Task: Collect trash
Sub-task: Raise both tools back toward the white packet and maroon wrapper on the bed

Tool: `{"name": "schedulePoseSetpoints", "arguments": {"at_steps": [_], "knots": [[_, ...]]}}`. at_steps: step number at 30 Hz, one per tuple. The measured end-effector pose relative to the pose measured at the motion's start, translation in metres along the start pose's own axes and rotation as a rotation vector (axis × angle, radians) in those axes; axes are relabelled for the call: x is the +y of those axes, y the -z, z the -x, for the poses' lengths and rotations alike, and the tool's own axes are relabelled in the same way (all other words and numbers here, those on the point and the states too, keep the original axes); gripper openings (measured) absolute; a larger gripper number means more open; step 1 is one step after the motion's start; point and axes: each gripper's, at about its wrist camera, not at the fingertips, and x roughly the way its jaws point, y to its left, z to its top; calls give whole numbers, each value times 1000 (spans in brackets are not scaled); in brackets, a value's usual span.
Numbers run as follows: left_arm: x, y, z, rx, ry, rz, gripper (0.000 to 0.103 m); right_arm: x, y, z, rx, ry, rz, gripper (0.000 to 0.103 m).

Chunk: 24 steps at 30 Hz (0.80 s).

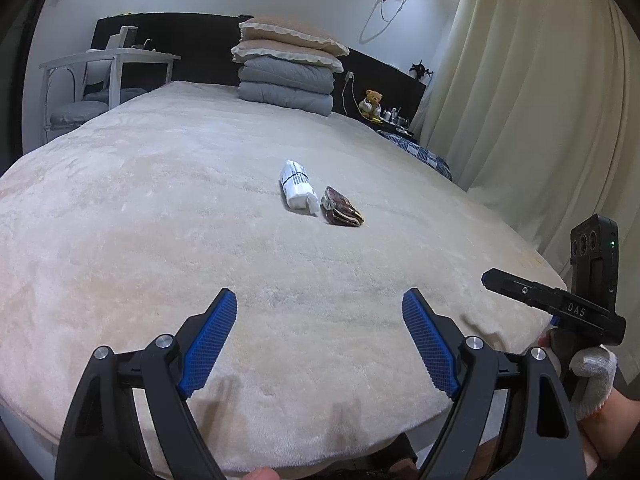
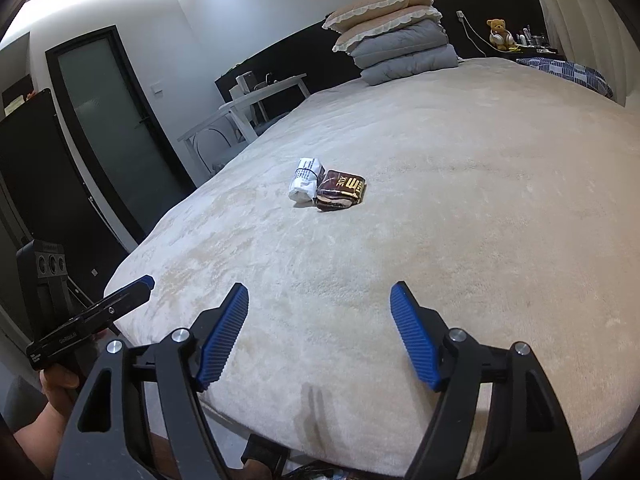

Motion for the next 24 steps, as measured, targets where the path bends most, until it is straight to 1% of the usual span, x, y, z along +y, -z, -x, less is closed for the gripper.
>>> {"name": "schedulePoseSetpoints", "arguments": {"at_steps": [1,2,3,4,8,10,14,19,21,24], "knots": [[2,-2,-2,-3,3,4,83,0,-3,-4,-2,2,-1,75],[3,-5,-4,-8,0,4,83,0,-5,-7,-3,5,0,80],[4,-7,-7,-12,-2,4,83,1,-8,-10,-8,11,2,87],[6,-10,-9,-16,-1,8,83,1,-11,-14,-17,19,2,88],[11,-19,-20,-32,-3,11,83,1,-25,-33,-17,34,-3,90],[13,-24,-23,-40,-2,13,83,1,-32,-43,-12,37,-9,92],[21,-30,-33,-43,-1,33,83,0,-46,-65,-8,55,-23,93],[30,-34,-44,-41,-9,47,83,-3,-62,-97,20,102,-31,93],[35,-36,-48,-40,-15,57,83,-2,-68,-109,35,137,-27,93],[42,-39,-53,-40,-21,74,83,0,-74,-118,24,140,-25,93]]}}
